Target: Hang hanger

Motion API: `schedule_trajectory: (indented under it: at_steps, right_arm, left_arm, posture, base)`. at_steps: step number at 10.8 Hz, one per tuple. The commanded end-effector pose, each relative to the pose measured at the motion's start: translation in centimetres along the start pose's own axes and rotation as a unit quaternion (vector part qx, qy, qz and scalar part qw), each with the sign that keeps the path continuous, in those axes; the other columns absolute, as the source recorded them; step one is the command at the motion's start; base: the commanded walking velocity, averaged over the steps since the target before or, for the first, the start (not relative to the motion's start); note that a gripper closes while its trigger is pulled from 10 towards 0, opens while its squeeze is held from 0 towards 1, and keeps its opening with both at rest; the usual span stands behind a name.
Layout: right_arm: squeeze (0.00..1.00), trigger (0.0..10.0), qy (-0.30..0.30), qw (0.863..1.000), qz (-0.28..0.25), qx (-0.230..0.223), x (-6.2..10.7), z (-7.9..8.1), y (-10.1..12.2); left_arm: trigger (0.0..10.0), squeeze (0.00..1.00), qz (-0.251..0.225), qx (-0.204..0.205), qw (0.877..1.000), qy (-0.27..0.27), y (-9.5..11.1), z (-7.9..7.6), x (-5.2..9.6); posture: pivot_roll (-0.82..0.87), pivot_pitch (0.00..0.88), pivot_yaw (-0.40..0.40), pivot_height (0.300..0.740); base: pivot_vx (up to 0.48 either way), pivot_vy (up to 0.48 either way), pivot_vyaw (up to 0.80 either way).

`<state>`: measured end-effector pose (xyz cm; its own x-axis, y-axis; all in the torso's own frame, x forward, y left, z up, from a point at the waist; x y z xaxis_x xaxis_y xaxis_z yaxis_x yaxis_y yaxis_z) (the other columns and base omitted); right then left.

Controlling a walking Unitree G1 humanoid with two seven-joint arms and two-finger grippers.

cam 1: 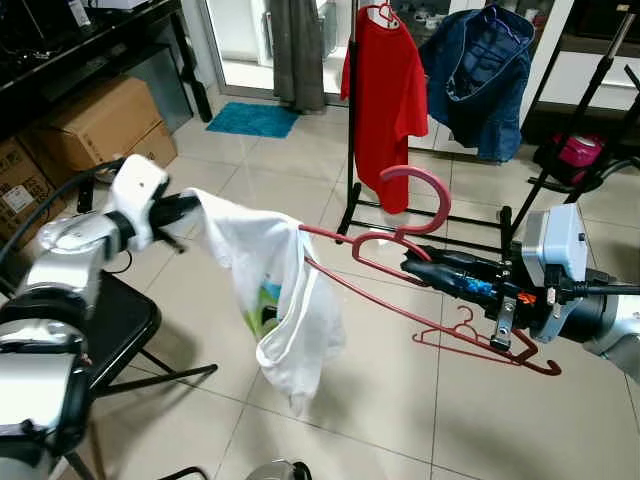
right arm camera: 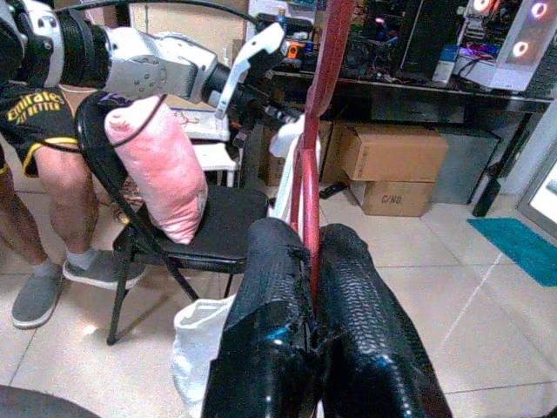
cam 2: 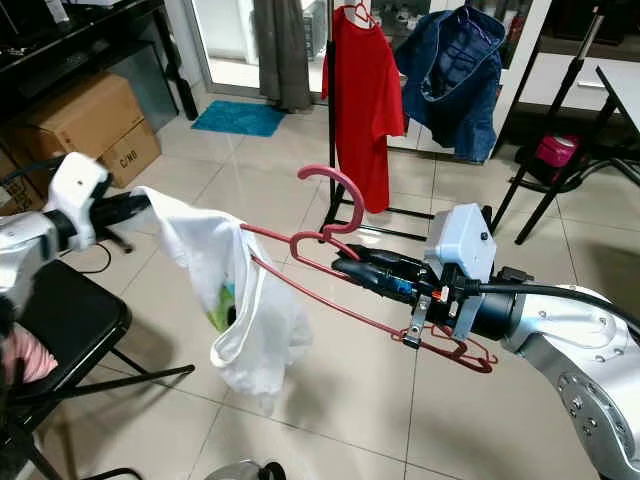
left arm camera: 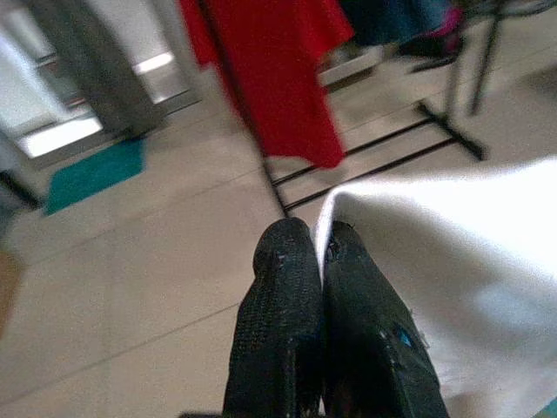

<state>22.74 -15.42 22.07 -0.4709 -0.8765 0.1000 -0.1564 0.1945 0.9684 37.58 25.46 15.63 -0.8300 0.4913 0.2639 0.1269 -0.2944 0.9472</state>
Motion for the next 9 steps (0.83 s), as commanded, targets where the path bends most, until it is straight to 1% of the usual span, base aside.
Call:
schedule_trajectory:
  at_steps: [1, 3, 4, 5, 6, 7, 8, 9]
  right_arm:
    - [0.0, 10.0, 0.0, 1.0, -0.015, 0.006, 0.0, 0.3, 0.6]
    - [0.0, 10.0, -0.008, 1.0, -0.015, 0.007, 0.1, 0.2, 0.6]
    - [0.0, 10.0, -0.016, 1.0, -0.009, 0.01, 0.2, 0.0, 0.5]
    - [0.0, 10.0, -0.022, 1.0, -0.004, 0.014, 0.2, -0.1, 0.5]
    - [0.0, 10.0, -0.025, 1.0, -0.006, 0.015, 0.1, -0.1, 0.5]
    - [0.0, 10.0, -0.022, 1.0, -0.01, 0.017, 0.0, 0.0, 0.7]
    - [0.0, 10.0, -0.018, 1.0, -0.013, 0.018, -0.1, 0.1, 0.8]
    - [0.0, 10.0, -0.011, 1.0, -0.015, 0.022, -0.4, 0.3, 1.0]
  left_arm:
    - [10.0, 1.0, -0.021, -0.011, 1.0, -0.016, 1.4, 0.0, -0.1]
    - [10.0, 1.0, -0.003, -0.028, 0.999, -0.024, 1.3, 0.1, 0.0]
    - [10.0, 1.0, 0.0, -0.032, 0.999, -0.041, 1.5, 0.7, 1.0]
    - [10.0, 1.0, -0.005, -0.039, 0.997, -0.059, 2.7, 1.7, 2.0]
    - [10.0, 1.0, -0.019, -0.042, 0.996, -0.076, 4.1, 2.0, 2.4]
    - [10.0, 1.0, -0.068, -0.019, 0.985, -0.156, 6.5, 0.7, 1.6]
    - [10.0, 1.0, -0.089, -0.01, 0.973, -0.213, 7.6, -0.5, 1.1]
    - [10.0, 1.0, -0.084, -0.011, 0.941, -0.328, 8.1, -3.0, 0.4]
  posture:
    - [-0.17, 0.028, 0.13, 0.74]
    - [-0.18, 0.028, 0.138, 0.74]
    - [-0.18, 0.028, 0.141, 0.74]
    - [-0.18, 0.029, 0.149, 0.74]
    - [-0.18, 0.028, 0.151, 0.74]
    - [-0.18, 0.024, 0.152, 0.74]
    - [-0.18, 0.022, 0.156, 0.74]
    - [-0.19, 0.021, 0.161, 0.74]
  base:
    - [0.0, 0.0, 0.0]
    - [0.0, 0.0, 0.0]
    - [0.0, 0.0, 0.0]
    - [0.0, 0.0, 0.0]
    - [0.0, 0.0, 0.0]
    - [0.0, 0.0, 0.0]
    - [0.0, 0.0, 0.0]
    - [0.0, 0.0, 0.0]
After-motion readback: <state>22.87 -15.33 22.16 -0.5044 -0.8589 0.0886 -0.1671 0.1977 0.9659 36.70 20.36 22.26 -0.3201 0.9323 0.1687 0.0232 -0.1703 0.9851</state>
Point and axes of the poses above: a point about 5 cm out from each wrist's last joint towards the gripper, its own x axis pointing back from the gripper into the wrist, its own y axis along the axis of the wrist's last joint, z = x × y, the point moved 2 cm from there along -x, pointing out of the wrist towards the gripper, and after that the axes turned 4 degrees about x, right-handed, at the moved point
